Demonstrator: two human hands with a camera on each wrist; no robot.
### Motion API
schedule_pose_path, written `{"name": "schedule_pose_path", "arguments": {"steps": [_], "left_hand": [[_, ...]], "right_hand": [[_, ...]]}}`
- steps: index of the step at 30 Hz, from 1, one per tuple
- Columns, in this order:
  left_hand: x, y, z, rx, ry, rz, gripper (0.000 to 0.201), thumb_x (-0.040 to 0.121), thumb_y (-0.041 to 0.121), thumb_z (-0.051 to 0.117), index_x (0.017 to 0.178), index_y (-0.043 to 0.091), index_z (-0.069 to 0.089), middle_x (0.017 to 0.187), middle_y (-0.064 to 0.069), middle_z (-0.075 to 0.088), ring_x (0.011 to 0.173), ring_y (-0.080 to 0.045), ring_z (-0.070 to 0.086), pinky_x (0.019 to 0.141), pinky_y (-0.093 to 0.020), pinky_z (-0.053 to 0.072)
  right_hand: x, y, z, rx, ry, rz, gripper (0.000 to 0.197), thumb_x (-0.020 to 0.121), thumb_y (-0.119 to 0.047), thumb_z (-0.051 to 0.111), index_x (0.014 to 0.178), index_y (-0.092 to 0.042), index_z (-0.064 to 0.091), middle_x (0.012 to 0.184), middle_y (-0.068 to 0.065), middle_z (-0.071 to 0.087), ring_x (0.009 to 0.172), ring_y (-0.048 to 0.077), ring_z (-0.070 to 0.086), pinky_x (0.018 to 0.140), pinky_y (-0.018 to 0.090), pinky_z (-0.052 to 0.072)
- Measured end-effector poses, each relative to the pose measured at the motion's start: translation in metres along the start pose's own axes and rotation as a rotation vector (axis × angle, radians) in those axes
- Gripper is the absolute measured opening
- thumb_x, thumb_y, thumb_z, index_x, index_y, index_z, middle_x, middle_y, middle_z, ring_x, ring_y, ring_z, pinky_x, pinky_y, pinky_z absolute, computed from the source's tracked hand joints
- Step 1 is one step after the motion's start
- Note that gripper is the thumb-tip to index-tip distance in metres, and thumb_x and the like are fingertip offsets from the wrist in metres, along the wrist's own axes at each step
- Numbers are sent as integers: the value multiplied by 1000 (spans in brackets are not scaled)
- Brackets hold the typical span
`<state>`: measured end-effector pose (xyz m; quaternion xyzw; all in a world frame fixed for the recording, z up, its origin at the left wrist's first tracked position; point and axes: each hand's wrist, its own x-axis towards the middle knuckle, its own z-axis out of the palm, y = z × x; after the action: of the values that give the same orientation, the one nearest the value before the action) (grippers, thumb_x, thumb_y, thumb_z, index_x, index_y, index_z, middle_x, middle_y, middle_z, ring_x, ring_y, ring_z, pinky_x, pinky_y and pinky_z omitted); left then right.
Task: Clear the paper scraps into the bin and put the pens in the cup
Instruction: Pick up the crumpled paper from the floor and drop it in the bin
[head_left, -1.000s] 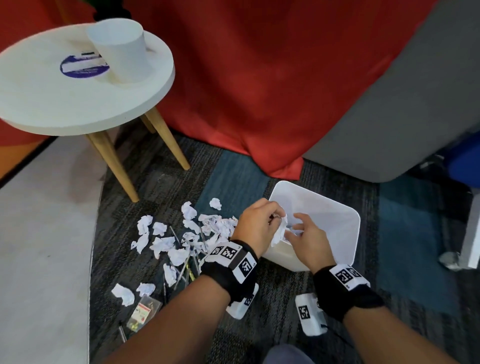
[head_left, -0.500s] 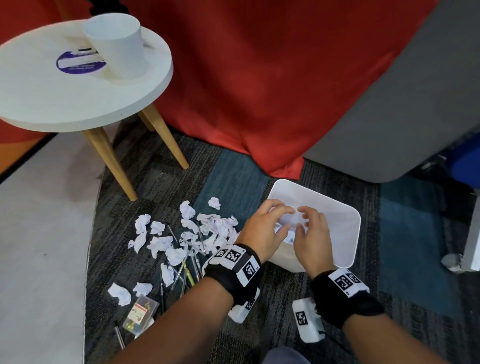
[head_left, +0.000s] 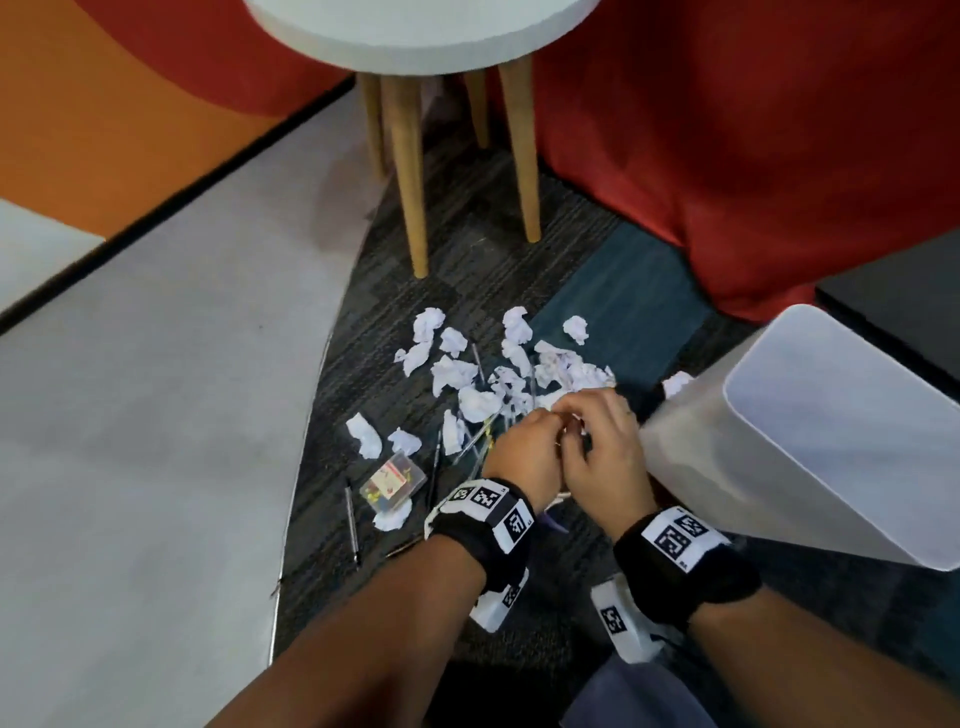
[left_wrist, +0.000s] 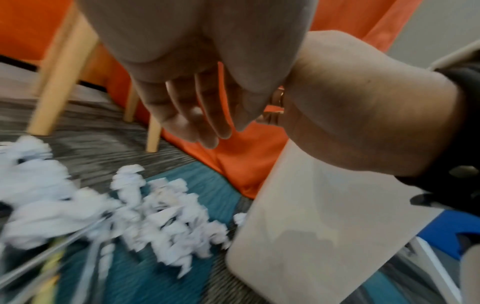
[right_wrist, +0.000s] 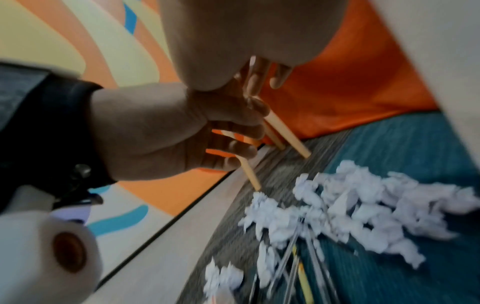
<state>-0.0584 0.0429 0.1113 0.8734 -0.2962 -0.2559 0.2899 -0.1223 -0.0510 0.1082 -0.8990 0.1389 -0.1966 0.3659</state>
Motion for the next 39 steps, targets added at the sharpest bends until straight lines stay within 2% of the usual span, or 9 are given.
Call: {"name": "schedule_pose_path", "arguments": {"steps": [7, 11, 16, 19, 22, 25, 29, 33, 39], "left_hand": [[-32, -121, 0, 23, 17, -328, 21, 90, 24, 48, 107, 19, 61, 109, -10, 65, 103, -31, 62, 84, -36, 49], [-45, -178, -3, 12, 35, -463, 19, 88, 20, 51, 103, 23, 62, 110, -5, 65, 102, -28, 62, 83, -32, 47], [-53, -206, 1, 16, 90, -459, 15, 88, 19, 52, 101, 21, 61, 105, -7, 65, 99, -28, 62, 77, -29, 44], [-54, -207, 3, 46, 104, -441, 16, 88, 19, 50, 101, 18, 60, 105, -10, 64, 99, -32, 61, 76, -31, 44], [-53, -206, -2, 16, 93, -434, 16, 88, 23, 48, 100, 23, 58, 105, -7, 62, 98, -31, 61, 79, -34, 48], [-49, -203, -14, 13, 104, -398, 19, 90, 24, 49, 105, 21, 61, 108, -5, 61, 98, -27, 61, 81, -33, 50], [-33, -203, -18, 49, 53, -405, 26, 88, 19, 51, 112, 16, 60, 116, -9, 60, 106, -31, 58, 86, -33, 46], [-19, -207, -13, 89, -82, -433, 32, 88, 15, 53, 121, 15, 55, 122, -12, 52, 112, -34, 53, 91, -34, 42], [15, -220, -8, 227, -217, -478, 66, 86, 11, 59, 144, 26, 31, 148, -12, 25, 133, -39, 31, 106, -48, 38]], "right_hand": [[-4, -3, 101, -169, -494, -18, 21, 83, -8, 55, 98, -21, 59, 95, -4, 60, 91, 23, 58, 80, 38, 47], [-2, 8, 149, -375, -774, 85, 29, 89, -18, 55, 117, -25, 57, 118, 2, 56, 106, 26, 57, 85, 36, 49], [-7, 23, 188, -508, -1001, 140, 49, 89, -17, 51, 133, -39, 51, 157, 7, 12, 135, 37, 32, 103, 45, 43], [-2, 31, 203, -547, -1077, 157, 53, 89, -18, 49, 136, -42, 49, 161, 2, -5, 139, 39, 26, 109, 45, 37], [8, 34, 214, -620, -1172, 194, 60, 89, -15, 50, 145, -31, 36, 161, 0, -13, 144, 38, 18, 111, 47, 34], [9, 33, 215, -671, -1153, 170, 60, 90, -13, 51, 146, -16, 31, 161, -2, -5, 142, 36, 25, 109, 47, 34], [3, 33, 196, -538, -1078, 157, 51, 91, -16, 51, 140, -10, 39, 158, 0, 15, 134, 33, 36, 108, 39, 37], [-13, 26, 158, -266, -812, 131, 42, 92, -5, 50, 132, -13, 58, 143, 0, 48, 130, 22, 44, 110, 21, 28], [-29, 21, 96, -104, -432, 130, 29, 87, -3, 66, 111, -20, 73, 115, -7, 66, 108, 15, 60, 98, 27, 47]]}}
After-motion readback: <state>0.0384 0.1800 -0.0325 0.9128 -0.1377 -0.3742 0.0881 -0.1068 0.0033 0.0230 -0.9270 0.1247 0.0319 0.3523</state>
